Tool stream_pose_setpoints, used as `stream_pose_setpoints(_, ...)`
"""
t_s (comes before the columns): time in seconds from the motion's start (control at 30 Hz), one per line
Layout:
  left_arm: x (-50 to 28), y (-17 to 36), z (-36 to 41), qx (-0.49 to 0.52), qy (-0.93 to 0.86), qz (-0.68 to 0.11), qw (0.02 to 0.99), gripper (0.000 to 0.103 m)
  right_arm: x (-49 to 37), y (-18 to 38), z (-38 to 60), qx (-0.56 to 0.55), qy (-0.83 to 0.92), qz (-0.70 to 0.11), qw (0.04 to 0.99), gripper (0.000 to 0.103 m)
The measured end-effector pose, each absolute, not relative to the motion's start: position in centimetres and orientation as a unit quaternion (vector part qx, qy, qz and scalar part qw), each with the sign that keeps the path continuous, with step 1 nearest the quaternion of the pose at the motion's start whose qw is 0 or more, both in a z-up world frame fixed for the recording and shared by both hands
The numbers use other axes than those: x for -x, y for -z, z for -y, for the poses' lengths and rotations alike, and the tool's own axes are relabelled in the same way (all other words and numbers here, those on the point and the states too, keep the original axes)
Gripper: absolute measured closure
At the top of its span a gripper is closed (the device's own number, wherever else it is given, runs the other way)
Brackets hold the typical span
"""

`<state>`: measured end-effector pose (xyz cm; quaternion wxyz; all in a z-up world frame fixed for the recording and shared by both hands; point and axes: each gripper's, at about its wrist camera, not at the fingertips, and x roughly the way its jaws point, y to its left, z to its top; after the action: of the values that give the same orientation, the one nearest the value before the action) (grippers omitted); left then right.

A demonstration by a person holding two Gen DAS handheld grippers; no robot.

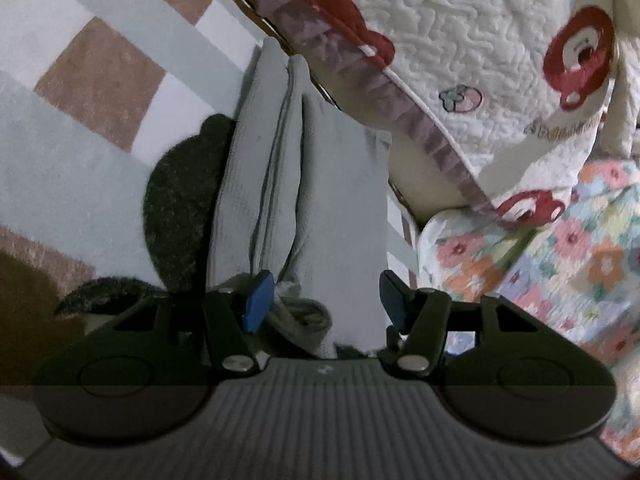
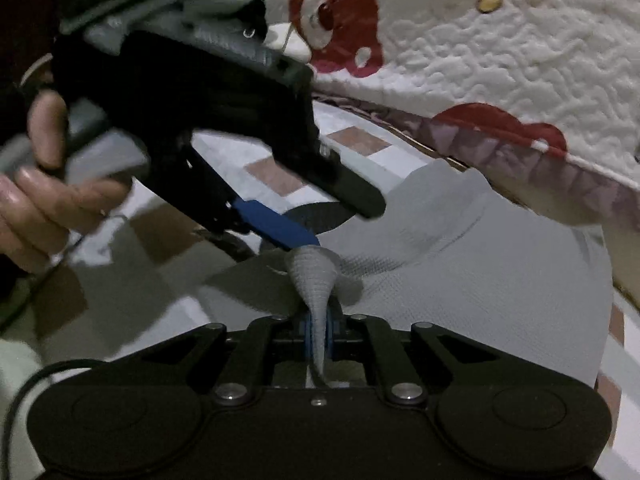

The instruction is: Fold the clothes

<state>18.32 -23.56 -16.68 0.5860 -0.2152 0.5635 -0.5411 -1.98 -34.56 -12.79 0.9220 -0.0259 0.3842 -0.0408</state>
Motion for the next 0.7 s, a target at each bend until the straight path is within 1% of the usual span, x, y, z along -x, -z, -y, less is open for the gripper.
stream_pose_setpoints(0.03,-18.2,16.5,23.6,0.213,0.543,-0.561,0.587,0.045,2.5,12.8,34.5,0.023,0.038,-0.386,0.921,0.091)
stream_pose_setpoints(0.1,-18.1,16.4,23.6,0.206,0.543,-0.562,0.589,0.043,3.9,12.8,34.7,0.019,0.048,-0.384,0.922,0.091)
stream_pose_setpoints(0.13,-18.1,16.5,23.7,0.201,0.541,-0.564,0.59,0.043,4.8,12.8,35.0,0.019,0.062,-0.381,0.922,0.088)
stream_pose_setpoints(0.2,-17.8,16.4,23.7,0.185,0.536,-0.569,0.596,0.043,7.0,12.6,35.7,0.025,0.103,-0.38,0.919,0.088)
stream_pose_setpoints(0.33,-15.9,15.7,23.9,0.122,0.523,-0.578,0.615,0.043,10.8,13.0,37.3,0.043,0.172,-0.413,0.893,0.085)
stream_pose_setpoints(0.37,-15.2,15.4,24.1,0.102,0.519,-0.581,0.619,0.043,11.8,13.2,37.6,0.042,0.184,-0.42,0.887,0.083)
stream_pose_setpoints(0.43,-14.2,15.1,24.5,0.078,0.514,-0.575,0.631,0.043,13.6,13.4,38.1,0.028,0.202,-0.428,0.881,0.071)
stream_pose_setpoints(0.5,-13.2,14.8,25.0,0.055,0.509,-0.57,0.643,0.042,15.0,13.4,38.3,0.014,0.214,-0.43,0.877,0.064)
stream_pose_setpoints(0.53,-13.2,14.8,25.0,0.056,0.511,-0.567,0.644,0.04,15.6,13.5,38.2,0.008,0.218,-0.429,0.877,0.06)
stream_pose_setpoints(0.6,-13.2,14.9,25.1,0.06,0.514,-0.56,0.646,0.036,16.3,13.6,38.2,-0.004,0.219,-0.427,0.878,0.058)
stream_pose_setpoints(0.67,-13.1,14.9,25.3,0.064,0.518,-0.554,0.649,0.036,16.6,13.7,38.3,-0.017,0.215,-0.425,0.879,0.058)
stream_pose_setpoints(0.7,-13.1,15.0,25.3,0.065,0.519,-0.551,0.65,0.039,16.6,13.7,38.6,-0.027,0.214,-0.421,0.881,0.058)
